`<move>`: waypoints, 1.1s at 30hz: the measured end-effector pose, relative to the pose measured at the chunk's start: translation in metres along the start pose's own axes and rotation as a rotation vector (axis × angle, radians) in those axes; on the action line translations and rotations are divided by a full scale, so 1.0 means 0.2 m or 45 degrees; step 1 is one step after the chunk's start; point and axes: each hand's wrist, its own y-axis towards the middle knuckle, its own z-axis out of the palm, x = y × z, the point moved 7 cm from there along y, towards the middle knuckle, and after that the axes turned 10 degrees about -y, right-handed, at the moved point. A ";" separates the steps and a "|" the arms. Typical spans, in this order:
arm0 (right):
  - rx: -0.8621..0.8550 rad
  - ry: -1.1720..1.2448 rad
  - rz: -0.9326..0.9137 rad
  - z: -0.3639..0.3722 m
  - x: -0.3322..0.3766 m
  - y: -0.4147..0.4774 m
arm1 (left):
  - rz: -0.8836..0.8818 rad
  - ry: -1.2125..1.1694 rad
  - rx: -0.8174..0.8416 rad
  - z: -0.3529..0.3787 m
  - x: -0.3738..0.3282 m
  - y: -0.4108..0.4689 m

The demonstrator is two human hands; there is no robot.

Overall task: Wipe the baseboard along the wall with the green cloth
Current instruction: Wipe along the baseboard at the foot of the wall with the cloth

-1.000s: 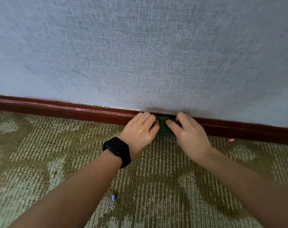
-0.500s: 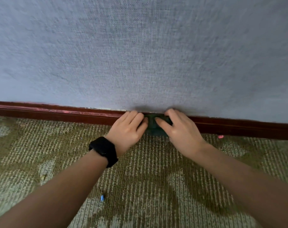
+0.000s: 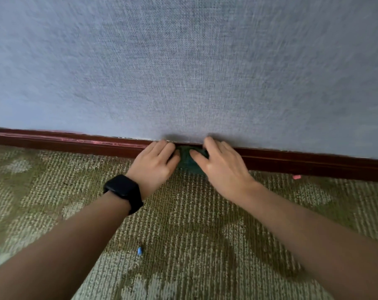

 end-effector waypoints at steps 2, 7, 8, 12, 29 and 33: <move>-0.008 -0.112 -0.026 0.00 -0.05 -0.05 | 0.032 -0.050 -0.052 0.03 -0.06 0.04; -0.060 -0.190 0.011 0.02 -0.06 -0.09 | 0.079 -0.075 -0.090 0.03 -0.06 0.05; -0.119 -0.195 0.007 0.02 -0.04 -0.07 | 0.092 -0.069 -0.076 0.03 -0.04 0.04; -0.283 -0.093 -0.026 0.03 0.13 0.02 | 0.059 -0.040 -0.006 0.01 0.10 -0.08; -0.227 -0.220 0.088 0.02 0.18 0.06 | 0.156 -0.163 -0.149 -0.01 0.17 -0.14; -0.300 -0.151 -0.032 0.04 0.42 0.21 | 0.044 -0.076 -0.033 -0.02 0.38 -0.33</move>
